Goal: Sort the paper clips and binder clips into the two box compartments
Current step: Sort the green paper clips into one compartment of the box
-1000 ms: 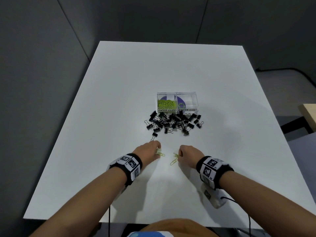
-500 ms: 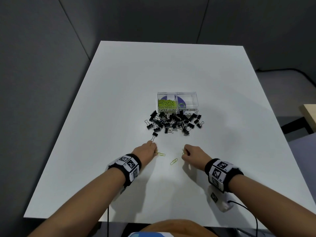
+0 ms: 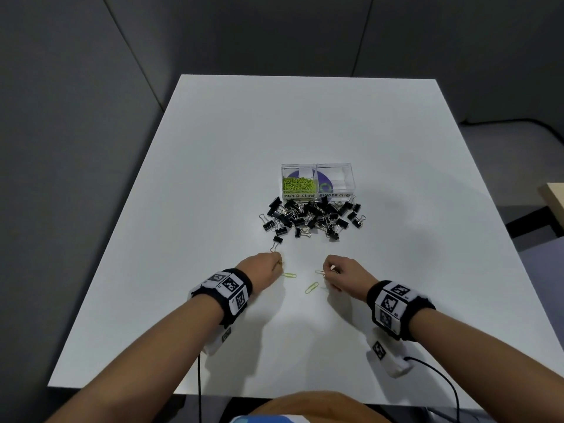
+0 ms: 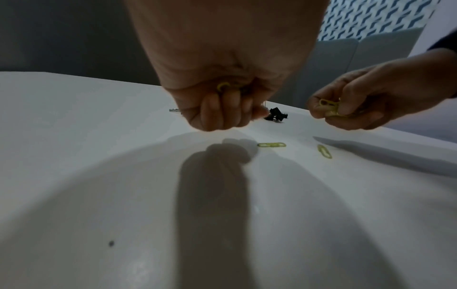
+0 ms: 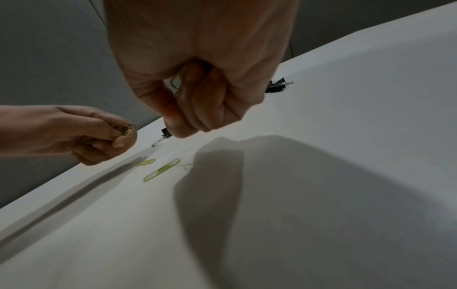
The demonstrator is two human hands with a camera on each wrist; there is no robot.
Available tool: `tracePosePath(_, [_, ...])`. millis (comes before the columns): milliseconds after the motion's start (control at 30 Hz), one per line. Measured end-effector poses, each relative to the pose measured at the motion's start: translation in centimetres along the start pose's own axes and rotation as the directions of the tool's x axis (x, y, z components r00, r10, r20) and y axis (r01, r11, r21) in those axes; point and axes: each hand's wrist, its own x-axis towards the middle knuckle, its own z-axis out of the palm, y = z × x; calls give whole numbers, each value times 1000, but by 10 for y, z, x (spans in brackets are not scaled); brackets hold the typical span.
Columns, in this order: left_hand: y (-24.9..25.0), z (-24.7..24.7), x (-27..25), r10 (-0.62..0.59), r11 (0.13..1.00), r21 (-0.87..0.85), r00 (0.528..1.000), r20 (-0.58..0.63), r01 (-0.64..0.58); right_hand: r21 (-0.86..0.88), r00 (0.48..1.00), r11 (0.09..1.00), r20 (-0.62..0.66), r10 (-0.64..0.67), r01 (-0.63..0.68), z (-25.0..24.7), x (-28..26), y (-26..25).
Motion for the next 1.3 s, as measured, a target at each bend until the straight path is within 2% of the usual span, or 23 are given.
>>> tracePosePath(167, [1, 4, 0, 25, 987, 160, 1000, 16, -27, 111, 1000, 994, 5, 9, -9, -1, 3, 3])
tracePosePath(367, [3, 6, 5, 58, 989, 142, 997, -50, -50, 171, 997, 984, -50, 61, -52, -6, 9, 6])
tracePosePath(533, [3, 7, 6, 72, 978, 202, 995, -67, -57, 329, 990, 935, 92, 110, -134, -6, 5, 6])
tracePosePath(600, [3, 9, 6, 73, 980, 188, 995, -61, -60, 249, 991, 963, 105, 79, -103, -4, 5, 5])
tracePosePath(700, [4, 11, 7, 74, 979, 196, 996, -59, -61, -112, 987, 991, 152, -52, 69, -1, 4, 4])
tracePosePath(800, [5, 13, 8, 62, 986, 161, 995, -73, -49, -397, 966, 899, 240, -92, 185, -1, -1, 1])
tracePosePath(867, [7, 14, 8, 55, 989, 142, 996, -69, -45, -505, 954, 830, 282, -100, 236, 0, -2, 3])
tracePosePath(967, [9, 13, 6, 49, 990, 134, 997, -58, -41, -580, 930, 750, 346, -126, 318, 3, 2, 3])
tracePosePath(1033, [9, 13, 6, 40, 990, 135, 998, -46, -33, -590, 922, 728, 354, -154, 348, 7, 7, 1])
tracePosePath(1133, [8, 13, 6, 27, 987, 157, 999, -32, -21, -583, 928, 731, 317, -196, 353, 9, 14, -2])
tracePosePath(1300, [6, 11, 6, 15, 989, 145, 1000, -1, -15, -583, 950, 759, 270, -156, 290, 8, 21, -3])
